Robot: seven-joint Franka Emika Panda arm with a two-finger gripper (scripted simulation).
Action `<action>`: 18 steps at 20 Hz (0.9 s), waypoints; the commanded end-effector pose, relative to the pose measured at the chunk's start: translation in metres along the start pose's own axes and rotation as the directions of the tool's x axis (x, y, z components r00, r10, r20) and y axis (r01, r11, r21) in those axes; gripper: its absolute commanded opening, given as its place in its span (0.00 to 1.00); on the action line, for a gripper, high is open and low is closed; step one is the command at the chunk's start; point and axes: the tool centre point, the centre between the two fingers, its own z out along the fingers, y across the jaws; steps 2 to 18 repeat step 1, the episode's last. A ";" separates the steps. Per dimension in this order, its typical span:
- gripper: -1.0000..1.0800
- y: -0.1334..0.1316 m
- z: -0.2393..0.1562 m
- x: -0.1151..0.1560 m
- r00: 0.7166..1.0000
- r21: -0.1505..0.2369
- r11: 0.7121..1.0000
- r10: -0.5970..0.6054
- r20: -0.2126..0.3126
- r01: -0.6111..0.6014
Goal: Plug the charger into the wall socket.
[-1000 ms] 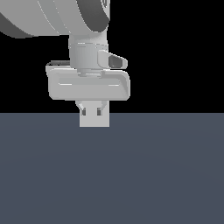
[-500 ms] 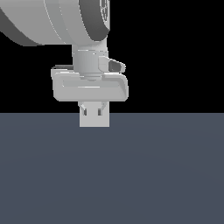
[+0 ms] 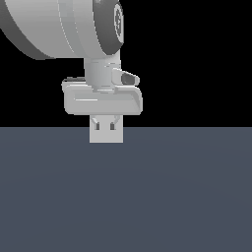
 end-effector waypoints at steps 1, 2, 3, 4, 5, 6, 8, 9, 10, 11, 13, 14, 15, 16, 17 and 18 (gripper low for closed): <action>0.00 0.000 0.000 0.001 1.000 0.000 1.000 0.000 0.000 0.000; 0.00 0.000 0.000 0.001 1.000 0.000 1.000 0.000 0.000 0.000; 0.00 0.000 0.000 0.001 1.000 0.000 1.000 0.000 0.000 0.000; 0.00 0.000 0.000 0.001 1.000 0.000 1.000 0.000 0.000 0.000; 0.00 0.000 0.000 0.001 1.000 0.000 1.000 0.000 0.000 0.000; 0.00 0.000 0.000 0.001 1.000 0.000 1.000 0.000 0.000 0.000; 0.00 0.000 0.000 0.001 1.000 0.000 1.000 0.000 0.000 0.000; 0.00 0.000 0.000 0.001 1.000 0.000 1.000 0.000 0.000 0.000; 0.00 0.000 0.000 0.001 1.000 0.000 1.000 0.000 0.000 0.000; 0.00 0.000 0.000 0.001 1.000 0.000 1.000 0.000 0.000 0.000; 0.00 0.000 0.000 0.001 1.000 0.000 1.000 0.000 0.000 0.000; 0.00 0.000 0.000 0.001 1.000 0.000 1.000 0.000 0.000 0.000; 0.00 0.000 0.000 0.001 1.000 0.000 1.000 0.000 0.000 0.000; 0.00 0.000 0.000 0.001 1.000 0.000 1.000 0.000 0.000 0.000; 0.00 0.000 0.000 0.001 1.000 0.000 1.000 0.000 0.000 0.000; 0.00 0.000 0.000 0.001 1.000 0.000 1.000 0.000 0.000 0.000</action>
